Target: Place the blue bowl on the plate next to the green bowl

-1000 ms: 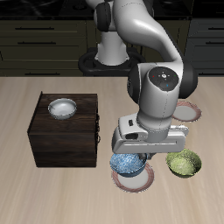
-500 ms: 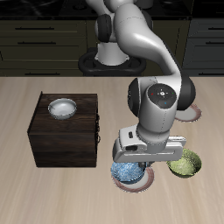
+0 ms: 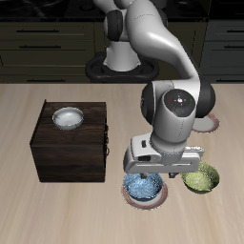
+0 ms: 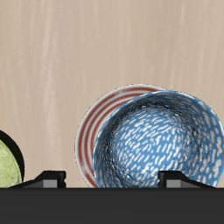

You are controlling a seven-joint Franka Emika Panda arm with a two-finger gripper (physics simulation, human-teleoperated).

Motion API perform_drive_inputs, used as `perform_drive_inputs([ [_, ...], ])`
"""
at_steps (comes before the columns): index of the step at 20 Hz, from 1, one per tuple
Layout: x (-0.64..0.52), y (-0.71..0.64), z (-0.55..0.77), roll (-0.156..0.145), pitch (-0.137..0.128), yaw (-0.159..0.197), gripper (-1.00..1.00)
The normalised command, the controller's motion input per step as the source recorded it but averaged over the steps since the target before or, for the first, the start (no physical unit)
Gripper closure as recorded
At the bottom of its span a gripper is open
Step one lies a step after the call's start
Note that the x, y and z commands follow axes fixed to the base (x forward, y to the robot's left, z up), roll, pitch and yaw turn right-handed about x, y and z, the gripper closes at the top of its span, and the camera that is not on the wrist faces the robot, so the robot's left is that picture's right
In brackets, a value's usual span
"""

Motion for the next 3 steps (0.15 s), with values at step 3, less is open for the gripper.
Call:
perform_drive_inputs([
  [3,-0.21,0.05,0.28,0.018,-0.032,-0.025,-1.00],
])
